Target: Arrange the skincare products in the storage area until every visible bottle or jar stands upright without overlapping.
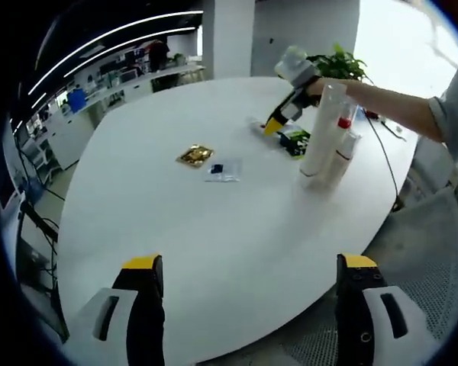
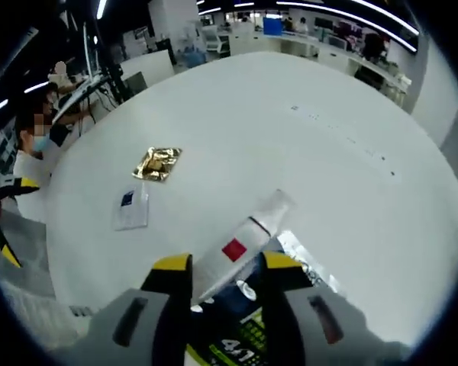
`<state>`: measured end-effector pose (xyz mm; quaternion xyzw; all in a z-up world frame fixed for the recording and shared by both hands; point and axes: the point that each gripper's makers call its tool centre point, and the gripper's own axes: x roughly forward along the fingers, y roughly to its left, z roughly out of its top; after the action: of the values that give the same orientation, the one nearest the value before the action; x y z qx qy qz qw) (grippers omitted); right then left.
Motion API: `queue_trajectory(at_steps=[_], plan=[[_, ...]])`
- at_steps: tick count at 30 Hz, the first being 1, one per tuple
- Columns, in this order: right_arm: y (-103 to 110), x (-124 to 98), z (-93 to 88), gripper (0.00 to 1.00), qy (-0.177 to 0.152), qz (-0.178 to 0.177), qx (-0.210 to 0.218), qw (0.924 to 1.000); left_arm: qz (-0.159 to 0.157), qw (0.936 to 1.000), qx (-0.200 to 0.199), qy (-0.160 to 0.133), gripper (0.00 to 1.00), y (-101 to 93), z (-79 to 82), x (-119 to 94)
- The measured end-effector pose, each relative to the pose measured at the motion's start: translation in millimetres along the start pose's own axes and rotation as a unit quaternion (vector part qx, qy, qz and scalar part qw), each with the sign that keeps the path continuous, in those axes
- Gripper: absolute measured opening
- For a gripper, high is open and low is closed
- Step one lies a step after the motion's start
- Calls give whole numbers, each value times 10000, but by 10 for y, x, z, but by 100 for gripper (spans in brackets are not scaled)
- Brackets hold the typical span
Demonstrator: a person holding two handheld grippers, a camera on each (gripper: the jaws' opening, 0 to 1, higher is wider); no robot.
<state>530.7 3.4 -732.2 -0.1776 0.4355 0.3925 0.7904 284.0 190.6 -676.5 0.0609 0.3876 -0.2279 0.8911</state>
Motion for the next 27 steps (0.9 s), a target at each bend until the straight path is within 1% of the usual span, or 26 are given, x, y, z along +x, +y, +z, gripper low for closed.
queue_trajectory(at_steps=[3,7,9,13,17,19,20,27], plan=[[40,49,21,35,49,61,-28,10000,-4,10000,-16,36,91,-10,-28,-1],[33,120,50,34,156,109,-122,9997,-1,10000,-49,47,91,-23,-47,-4],[64,133,42,33,273,86,-308,9991,-12,10000,-49,67,91,-31,-63,4],[66,177,100,31,395,80,-477,9980,-18,9999,-62,97,91,-41,-88,8],[50,222,102,28,540,117,-579,9968,18,9999,-110,95,92,-45,-94,9],[-4,274,109,26,641,106,-640,9958,14,9999,-118,100,92,-50,-102,6],[-35,286,142,25,636,104,-679,9956,19,9999,-125,104,92,-50,-107,4],[-18,281,117,21,778,204,-901,9927,42,9998,-144,126,91,-86,-144,-14]])
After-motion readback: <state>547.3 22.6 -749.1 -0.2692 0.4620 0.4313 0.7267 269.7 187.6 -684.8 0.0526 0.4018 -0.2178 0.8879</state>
